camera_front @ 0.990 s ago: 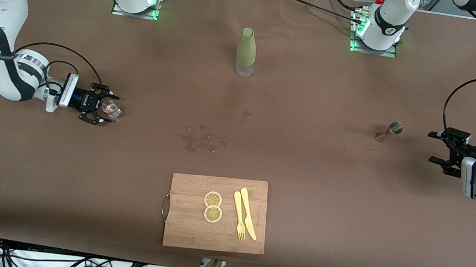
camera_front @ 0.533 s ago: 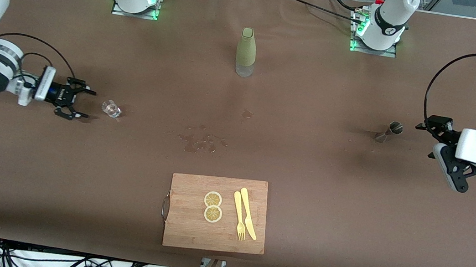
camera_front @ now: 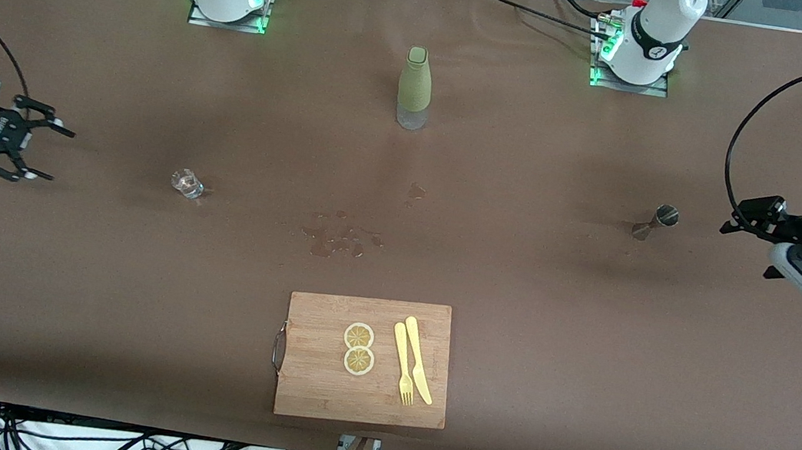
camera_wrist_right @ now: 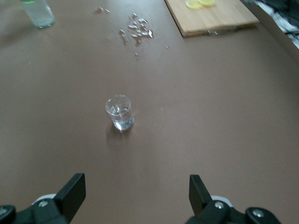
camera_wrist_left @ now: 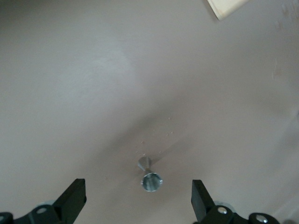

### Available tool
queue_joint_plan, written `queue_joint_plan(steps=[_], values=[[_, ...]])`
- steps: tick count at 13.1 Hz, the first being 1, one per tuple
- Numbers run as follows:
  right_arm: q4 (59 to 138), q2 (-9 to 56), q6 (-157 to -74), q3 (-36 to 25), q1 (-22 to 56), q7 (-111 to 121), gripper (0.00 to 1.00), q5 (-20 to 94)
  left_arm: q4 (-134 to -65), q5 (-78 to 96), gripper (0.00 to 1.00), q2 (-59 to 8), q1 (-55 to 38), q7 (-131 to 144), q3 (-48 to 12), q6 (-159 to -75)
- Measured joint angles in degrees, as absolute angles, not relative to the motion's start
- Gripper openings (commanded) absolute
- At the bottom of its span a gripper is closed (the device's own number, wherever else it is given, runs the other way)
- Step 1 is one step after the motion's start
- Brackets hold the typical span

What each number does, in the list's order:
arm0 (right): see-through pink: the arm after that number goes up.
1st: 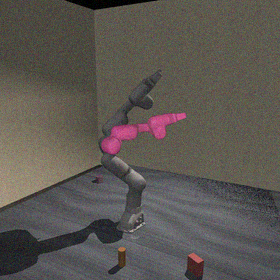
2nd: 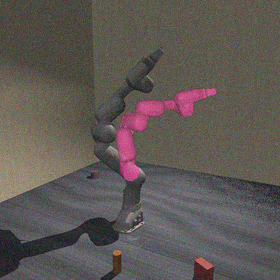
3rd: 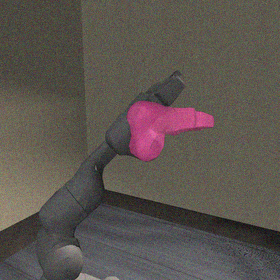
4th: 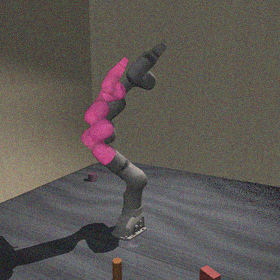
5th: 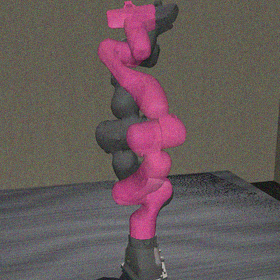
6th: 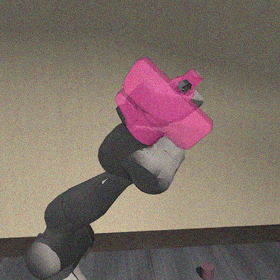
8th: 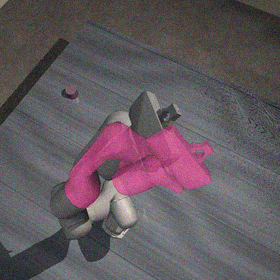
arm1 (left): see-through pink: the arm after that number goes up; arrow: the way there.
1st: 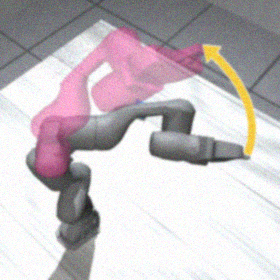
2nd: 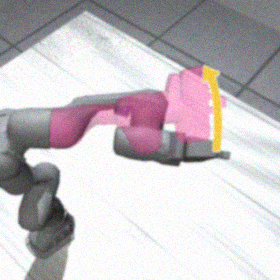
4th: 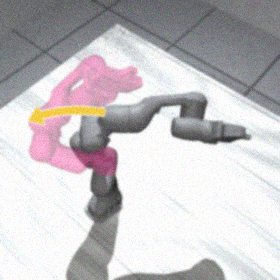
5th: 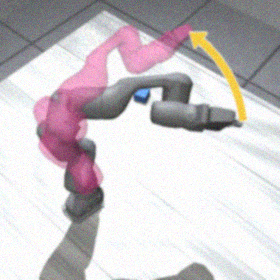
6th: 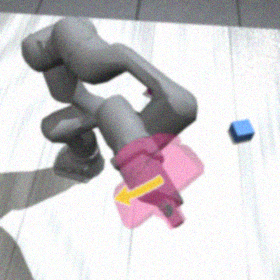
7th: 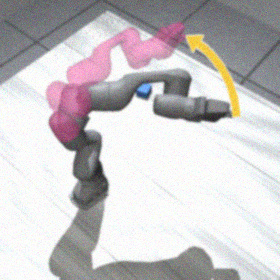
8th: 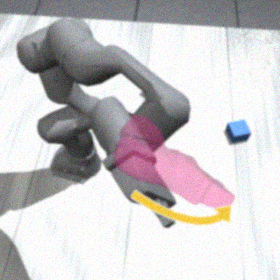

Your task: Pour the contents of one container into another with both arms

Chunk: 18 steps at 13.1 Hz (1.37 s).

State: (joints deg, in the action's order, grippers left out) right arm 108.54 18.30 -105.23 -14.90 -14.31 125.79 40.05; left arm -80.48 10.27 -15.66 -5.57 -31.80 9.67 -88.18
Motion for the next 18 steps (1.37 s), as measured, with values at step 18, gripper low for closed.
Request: queue_joint_plan(steps=[18], values=[[98.04,-3.37,-92.0,2.04,-2.43,20.7,0.99,0.34,-78.0,4.1,1.0,-9.43,-5.53,-2.59,2.02,-78.73]])
